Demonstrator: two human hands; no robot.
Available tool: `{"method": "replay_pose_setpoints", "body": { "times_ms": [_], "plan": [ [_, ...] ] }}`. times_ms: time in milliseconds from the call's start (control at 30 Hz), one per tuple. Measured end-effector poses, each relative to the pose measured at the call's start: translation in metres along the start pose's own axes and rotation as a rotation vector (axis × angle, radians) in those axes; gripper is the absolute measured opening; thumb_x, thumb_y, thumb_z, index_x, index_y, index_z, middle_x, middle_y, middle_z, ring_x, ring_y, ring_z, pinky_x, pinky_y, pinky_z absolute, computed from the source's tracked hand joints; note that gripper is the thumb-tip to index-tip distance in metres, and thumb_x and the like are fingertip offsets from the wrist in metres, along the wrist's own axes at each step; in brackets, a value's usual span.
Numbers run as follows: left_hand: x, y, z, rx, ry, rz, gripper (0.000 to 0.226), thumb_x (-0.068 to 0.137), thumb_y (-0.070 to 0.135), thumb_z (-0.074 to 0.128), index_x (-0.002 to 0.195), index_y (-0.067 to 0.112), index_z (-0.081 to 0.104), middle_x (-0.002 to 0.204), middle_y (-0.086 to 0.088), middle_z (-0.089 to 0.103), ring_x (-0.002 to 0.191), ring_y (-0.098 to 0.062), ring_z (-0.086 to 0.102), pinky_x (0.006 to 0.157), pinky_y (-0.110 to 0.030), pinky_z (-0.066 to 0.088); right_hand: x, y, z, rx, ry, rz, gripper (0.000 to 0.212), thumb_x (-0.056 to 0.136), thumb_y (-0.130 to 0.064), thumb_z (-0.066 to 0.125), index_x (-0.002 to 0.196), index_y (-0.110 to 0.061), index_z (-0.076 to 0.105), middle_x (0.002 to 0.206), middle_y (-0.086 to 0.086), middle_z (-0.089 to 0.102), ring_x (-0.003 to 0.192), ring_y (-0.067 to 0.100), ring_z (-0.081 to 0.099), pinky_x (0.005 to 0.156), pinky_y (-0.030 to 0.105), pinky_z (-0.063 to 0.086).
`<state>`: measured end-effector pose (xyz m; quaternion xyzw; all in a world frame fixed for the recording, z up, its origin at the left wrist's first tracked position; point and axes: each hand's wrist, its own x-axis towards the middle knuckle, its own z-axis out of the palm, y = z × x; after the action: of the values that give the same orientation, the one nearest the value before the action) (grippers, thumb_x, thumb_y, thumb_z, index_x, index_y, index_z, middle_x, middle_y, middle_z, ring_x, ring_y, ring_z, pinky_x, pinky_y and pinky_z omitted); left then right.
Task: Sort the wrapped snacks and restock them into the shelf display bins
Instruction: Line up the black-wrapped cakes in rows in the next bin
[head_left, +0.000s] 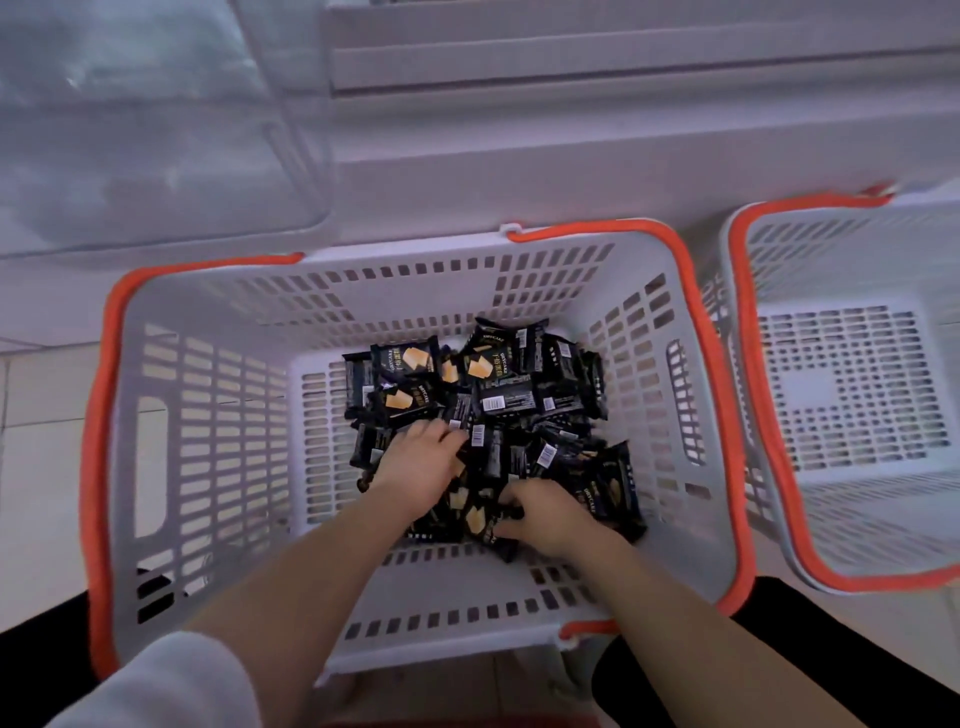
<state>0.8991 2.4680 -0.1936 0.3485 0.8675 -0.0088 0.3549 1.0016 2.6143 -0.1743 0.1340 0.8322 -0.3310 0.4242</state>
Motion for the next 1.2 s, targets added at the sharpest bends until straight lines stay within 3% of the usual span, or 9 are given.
{"method": "replay_pose_setpoints", "body": {
  "times_ms": [167, 300, 467, 633, 833, 900, 967, 1067, 1200],
  "plan": [
    [-0.001, -0.014, -0.004, -0.038, -0.119, 0.016, 0.032, 0.093, 0.031, 0.052, 0.122, 0.018, 0.048, 0.123, -0.005, 0.049, 0.115, -0.022, 0.043, 0.092, -0.034, 0.038, -0.009, 0.013, -0.010, 0.293, 0.026, 0.049, 0.013, 0.087, -0.015, 0.064, 0.098, -0.015, 0.058, 0.101, 0.003, 0.059, 0.094, 0.019, 0.056, 0.078, 0.026, 0.045],
    [-0.024, -0.019, -0.009, -0.613, -0.026, -0.112, 0.020, 0.092, 0.033, 0.053, 0.105, 0.018, 0.048, 0.098, -0.005, 0.063, 0.083, -0.021, 0.059, 0.068, -0.031, 0.046, -0.021, 0.012, -0.026, 0.490, 0.042, -0.015, 0.014, 0.087, -0.008, 0.061, 0.084, -0.021, 0.057, 0.089, -0.006, 0.058, 0.087, 0.011, 0.057, 0.071, 0.016, 0.043],
    [-0.047, -0.018, -0.021, -1.182, 0.154, -0.355, 0.020, 0.090, 0.034, 0.057, 0.106, 0.022, 0.060, 0.092, 0.010, 0.063, 0.080, -0.003, 0.057, 0.062, -0.015, 0.038, -0.038, -0.006, -0.045, 0.671, 0.101, -0.116, 0.017, 0.088, -0.010, 0.059, 0.084, -0.026, 0.062, 0.077, -0.004, 0.057, 0.059, 0.001, 0.052, 0.057, 0.009, 0.041],
    [-0.069, -0.012, -0.027, -1.171, 0.054, -0.271, 0.016, 0.090, 0.038, 0.057, 0.102, 0.031, 0.065, 0.089, 0.022, 0.062, 0.082, 0.007, 0.054, 0.067, -0.011, 0.037, -0.044, -0.036, -0.043, 0.474, 0.131, -0.237, 0.020, 0.087, -0.015, 0.064, 0.101, -0.029, 0.063, 0.096, -0.007, 0.062, 0.086, 0.007, 0.059, 0.080, 0.023, 0.047],
    [-0.091, 0.010, -0.027, -1.288, -0.066, -0.033, 0.011, 0.083, 0.026, 0.067, 0.094, 0.028, 0.065, 0.089, 0.020, 0.067, 0.087, 0.007, 0.059, 0.077, -0.010, 0.043, -0.043, -0.064, -0.024, 0.674, 0.539, -0.142, 0.022, 0.082, -0.015, 0.069, 0.099, -0.025, 0.057, 0.096, -0.009, 0.061, 0.097, 0.011, 0.058, 0.088, 0.027, 0.046],
    [-0.097, 0.017, -0.021, -1.396, -0.044, -0.130, 0.032, 0.081, 0.025, 0.070, 0.112, 0.020, 0.062, 0.109, 0.012, 0.064, 0.103, -0.002, 0.057, 0.090, -0.023, 0.045, -0.045, -0.069, -0.015, 0.779, 0.649, -0.071, 0.023, 0.081, -0.017, 0.071, 0.098, -0.022, 0.057, 0.095, -0.004, 0.063, 0.095, 0.015, 0.060, 0.088, 0.030, 0.047],
    [-0.102, 0.020, -0.017, -1.566, -0.022, -0.239, 0.035, 0.079, 0.023, 0.071, 0.113, 0.020, 0.063, 0.107, 0.008, 0.066, 0.096, -0.005, 0.061, 0.083, -0.024, 0.047, -0.049, -0.074, -0.006, 0.766, 0.703, -0.046, 0.024, 0.082, -0.021, 0.069, 0.103, -0.017, 0.058, 0.093, -0.002, 0.063, 0.094, 0.017, 0.062, 0.083, 0.025, 0.046],
    [-0.108, 0.018, -0.017, -1.702, -0.070, -0.337, 0.028, 0.075, 0.024, 0.075, 0.101, 0.026, 0.066, 0.098, 0.003, 0.071, 0.092, -0.014, 0.064, 0.072, -0.029, 0.048, -0.054, -0.078, 0.007, 0.559, 0.583, -0.053, 0.044, 0.092, -0.034, 0.055, 0.131, -0.018, 0.046, 0.110, -0.006, 0.056, 0.101, 0.006, 0.050, 0.079, 0.011, 0.029],
    [-0.113, 0.013, -0.022, -1.771, -0.133, -0.387, 0.033, 0.069, 0.017, 0.079, 0.099, 0.021, 0.065, 0.096, -0.006, 0.073, 0.085, -0.018, 0.067, 0.061, -0.029, 0.051, -0.061, -0.072, 0.015, 0.789, 0.259, -0.112, 0.070, 0.096, -0.025, 0.047, 0.150, -0.026, 0.003, 0.152, -0.005, 0.021, 0.129, -0.001, 0.022, 0.106, 0.021, 0.019]
  ]
}}
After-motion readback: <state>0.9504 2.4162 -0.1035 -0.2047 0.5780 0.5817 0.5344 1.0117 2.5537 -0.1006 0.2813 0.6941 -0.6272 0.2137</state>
